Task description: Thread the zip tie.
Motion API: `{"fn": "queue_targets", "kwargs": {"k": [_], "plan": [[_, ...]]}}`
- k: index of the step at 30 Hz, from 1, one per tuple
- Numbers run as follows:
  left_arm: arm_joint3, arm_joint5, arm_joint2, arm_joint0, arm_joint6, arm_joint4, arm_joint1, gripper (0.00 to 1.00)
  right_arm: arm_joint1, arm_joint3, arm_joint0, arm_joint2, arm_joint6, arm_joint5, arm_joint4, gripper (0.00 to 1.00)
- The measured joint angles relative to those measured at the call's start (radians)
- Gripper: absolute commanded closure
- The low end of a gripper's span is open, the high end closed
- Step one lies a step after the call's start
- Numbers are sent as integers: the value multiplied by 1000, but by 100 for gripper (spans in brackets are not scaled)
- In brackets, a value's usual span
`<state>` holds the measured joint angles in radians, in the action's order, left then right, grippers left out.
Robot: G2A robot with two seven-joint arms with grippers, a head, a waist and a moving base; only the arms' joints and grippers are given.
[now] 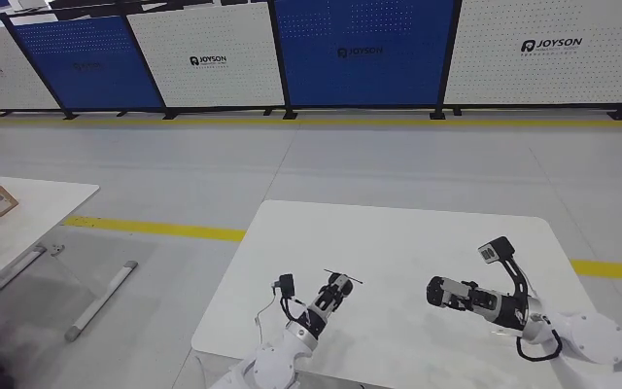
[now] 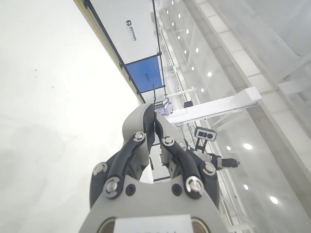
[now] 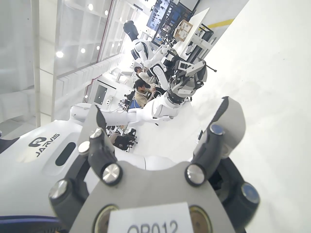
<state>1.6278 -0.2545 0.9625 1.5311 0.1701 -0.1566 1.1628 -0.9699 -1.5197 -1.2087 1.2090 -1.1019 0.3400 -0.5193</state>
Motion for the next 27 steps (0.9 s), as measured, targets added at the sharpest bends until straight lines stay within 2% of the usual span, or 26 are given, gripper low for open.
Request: {"fn": "queue_targets", "kwargs": {"k": [11, 14, 16, 18, 22, 24, 25, 27], "plan": [[2, 0, 0, -1, 0, 0, 0, 100, 0, 0, 0, 0, 0, 0, 0, 0], [26, -4, 7, -2, -1, 3, 1, 100, 0, 0, 0, 0, 0, 0, 0, 0], [63, -23, 16, 7, -4, 6, 1, 100, 0, 0, 0, 0, 0, 0, 0, 0], [118, -45, 33, 28, -12, -1, -2, 100, 0, 0, 0, 0, 0, 0, 0, 0], [250, -85, 70, 78, -23, -12, -8, 100, 0, 0, 0, 0, 0, 0, 0, 0], [311, -87, 85, 98, -25, -24, -10, 100, 0, 0, 0, 0, 0, 0, 0, 0], [326, -86, 88, 103, -27, -28, -10, 100, 0, 0, 0, 0, 0, 0, 0, 0], [325, -86, 88, 104, -27, -28, -10, 100, 0, 0, 0, 0, 0, 0, 0, 0]]}}
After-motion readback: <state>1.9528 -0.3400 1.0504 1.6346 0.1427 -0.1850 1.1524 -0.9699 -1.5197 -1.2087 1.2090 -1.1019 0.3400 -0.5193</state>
